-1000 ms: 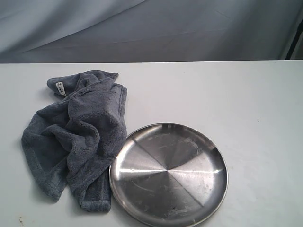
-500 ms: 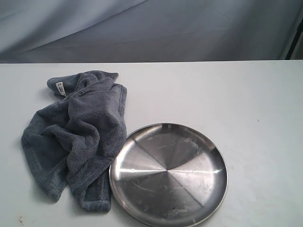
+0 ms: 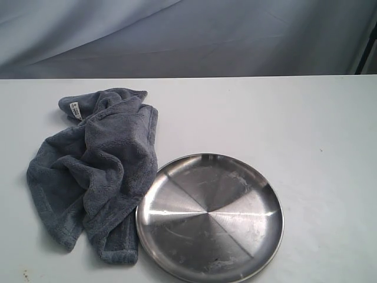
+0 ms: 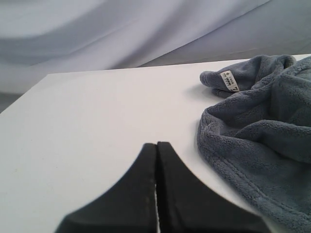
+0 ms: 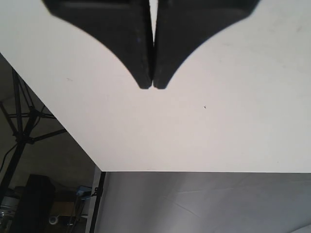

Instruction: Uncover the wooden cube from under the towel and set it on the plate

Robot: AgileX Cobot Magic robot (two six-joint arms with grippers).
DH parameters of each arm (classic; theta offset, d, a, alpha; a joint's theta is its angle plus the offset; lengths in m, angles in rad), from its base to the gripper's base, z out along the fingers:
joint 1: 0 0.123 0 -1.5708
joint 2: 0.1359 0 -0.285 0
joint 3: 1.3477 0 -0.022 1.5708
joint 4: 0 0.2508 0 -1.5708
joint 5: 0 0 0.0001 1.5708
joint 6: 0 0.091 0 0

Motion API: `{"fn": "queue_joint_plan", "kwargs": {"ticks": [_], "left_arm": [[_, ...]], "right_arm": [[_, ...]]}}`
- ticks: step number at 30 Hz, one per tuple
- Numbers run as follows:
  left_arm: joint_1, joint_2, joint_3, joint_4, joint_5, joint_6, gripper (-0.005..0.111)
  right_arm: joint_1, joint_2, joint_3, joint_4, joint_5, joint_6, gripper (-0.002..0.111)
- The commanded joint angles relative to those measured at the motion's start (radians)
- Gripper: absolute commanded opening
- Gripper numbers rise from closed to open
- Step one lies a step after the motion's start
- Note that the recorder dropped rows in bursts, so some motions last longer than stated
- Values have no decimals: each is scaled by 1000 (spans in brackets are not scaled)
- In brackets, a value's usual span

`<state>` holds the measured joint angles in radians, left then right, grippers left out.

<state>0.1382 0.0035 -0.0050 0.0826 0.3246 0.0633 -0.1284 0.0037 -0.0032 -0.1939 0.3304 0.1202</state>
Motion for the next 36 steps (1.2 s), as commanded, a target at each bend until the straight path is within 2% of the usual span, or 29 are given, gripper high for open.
{"fn": "queue_joint_plan", "kwargs": {"ticks": [1, 4, 6, 7, 9, 16, 18, 20, 23, 26, 31, 36], "left_arm": [[-1, -4, 5, 58, -59, -4, 0], [-1, -4, 5, 34, -176, -12, 0], [-1, -4, 5, -129, -246, -53, 0], [-1, -4, 5, -298, -282, -129, 0], [-1, -4, 5, -485, -304, -224, 0], [-1, -4, 5, -491, -412, -221, 0], [-1, -4, -46, -491, -351, -221, 0], [-1, -4, -122, -475, -234, -201, 0], [-1, 71, -241, -376, -79, -179, 0], [-1, 170, -354, -297, 12, -156, 0], [-3, 341, -516, -288, 122, -28, 0], [-86, 537, -677, -283, 356, 61, 0]], "right_arm": [[0, -4, 3, -1, 0, 0, 0], [0, -4, 3, -1, 0, 0, 0], [0, -4, 3, -1, 0, 0, 0], [0, -4, 3, -1, 0, 0, 0], [0, -4, 3, -1, 0, 0, 0], [0, -4, 3, -1, 0, 0, 0], [0, -4, 3, -1, 0, 0, 0], [0, -4, 3, -1, 0, 0, 0], [0, -4, 3, -1, 0, 0, 0], [0, -4, 3, -1, 0, 0, 0], [0, -4, 3, -1, 0, 0, 0], [0, -4, 3, -1, 0, 0, 0]]}}
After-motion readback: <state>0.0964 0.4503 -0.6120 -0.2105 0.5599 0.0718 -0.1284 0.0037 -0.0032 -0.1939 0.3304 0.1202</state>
